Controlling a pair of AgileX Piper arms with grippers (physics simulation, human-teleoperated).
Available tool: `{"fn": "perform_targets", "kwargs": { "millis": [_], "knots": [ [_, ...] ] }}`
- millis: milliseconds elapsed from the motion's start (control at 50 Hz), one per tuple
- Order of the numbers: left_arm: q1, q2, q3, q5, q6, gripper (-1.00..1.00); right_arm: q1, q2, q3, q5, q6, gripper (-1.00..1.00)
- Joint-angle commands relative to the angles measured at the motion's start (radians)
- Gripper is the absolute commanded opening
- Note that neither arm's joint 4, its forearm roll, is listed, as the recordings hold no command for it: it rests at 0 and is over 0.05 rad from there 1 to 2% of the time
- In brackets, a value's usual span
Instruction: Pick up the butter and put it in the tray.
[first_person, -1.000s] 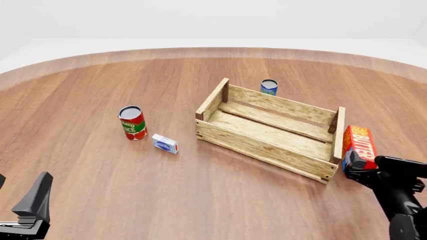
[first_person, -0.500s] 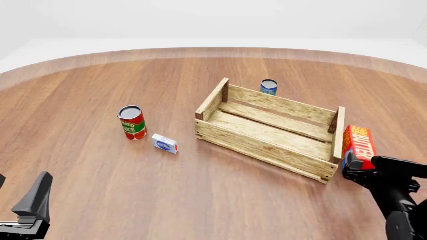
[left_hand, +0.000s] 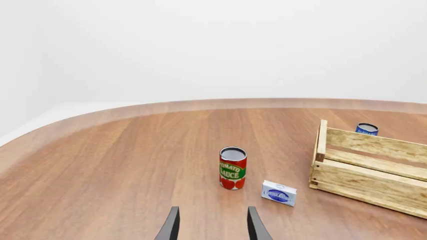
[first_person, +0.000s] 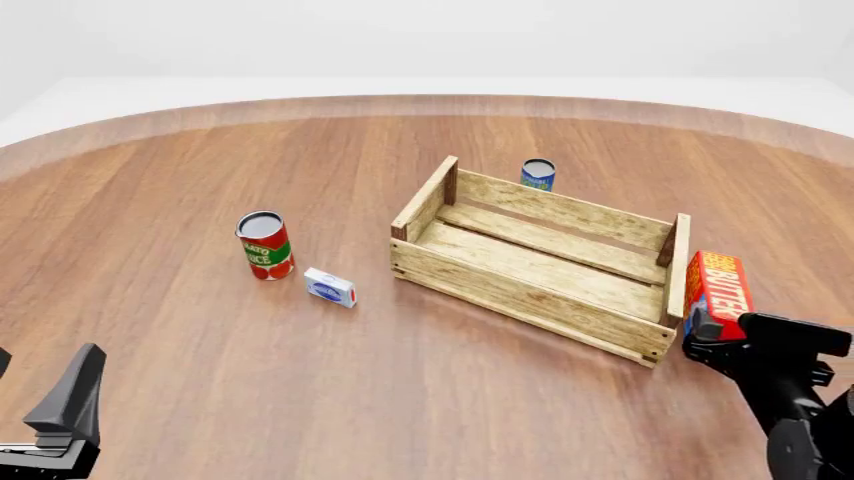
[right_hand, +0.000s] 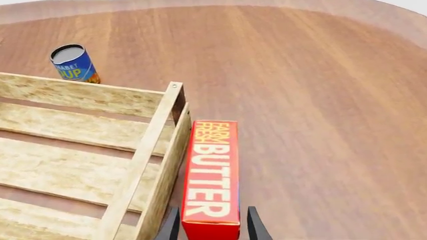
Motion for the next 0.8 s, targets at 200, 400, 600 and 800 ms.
{"fn": "perform_targets", "kwargs": {
  "millis": [200, 400, 600, 800],
  "knots": [
    [0.0, 0.0, 0.0, 0.0, 0.0, 1.0, 0.002, 0.041, -0.018, 0.0, 0.004, 1.0],
    [0.0, 0.0, 0.0, 0.0, 0.0, 1.0, -0.002, 0.058, -0.025, 0.0, 0.006, 1.0],
    [0.0, 0.0, 0.0, 0.0, 0.0, 1.0, -0.004, 0.084, -0.04, 0.0, 0.009, 1.0],
    [0.0, 0.0, 0.0, 0.0, 0.0, 1.0, -0.002, 0.105, -0.048, 0.0, 0.015, 1.0]
  ]
}}
